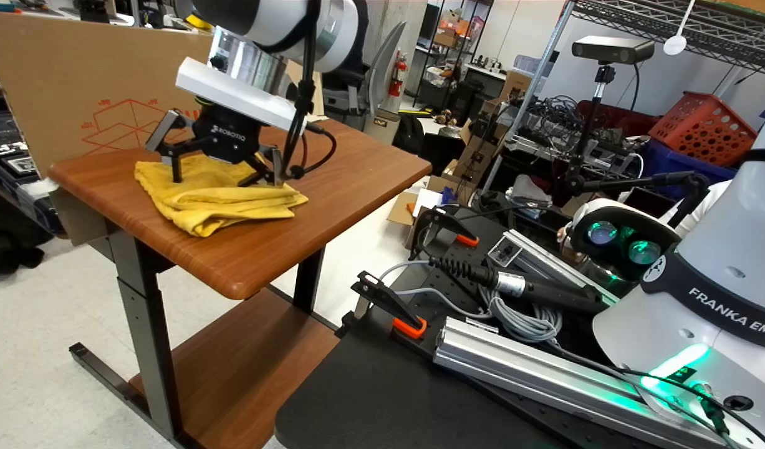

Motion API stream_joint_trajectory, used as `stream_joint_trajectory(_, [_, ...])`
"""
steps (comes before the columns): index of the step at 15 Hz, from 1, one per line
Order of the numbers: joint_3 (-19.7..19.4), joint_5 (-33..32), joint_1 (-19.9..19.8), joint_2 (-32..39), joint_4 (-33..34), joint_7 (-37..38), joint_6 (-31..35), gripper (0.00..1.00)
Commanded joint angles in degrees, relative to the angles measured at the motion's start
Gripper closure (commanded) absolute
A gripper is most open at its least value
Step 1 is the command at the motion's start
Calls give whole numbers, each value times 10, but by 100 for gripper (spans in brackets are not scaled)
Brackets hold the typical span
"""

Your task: Slide the yellow towel across the table.

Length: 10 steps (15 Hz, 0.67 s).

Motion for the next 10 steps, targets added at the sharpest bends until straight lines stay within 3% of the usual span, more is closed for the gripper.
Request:
stream_joint_trajectory(1, [4,41,-14,51,58,-19,39,0])
stream_joint_trajectory(6, [-17,73,-58,83,139,0,41,0])
stream_joint_trajectory(10, [-52,71,-100,43,95,-4,29,0])
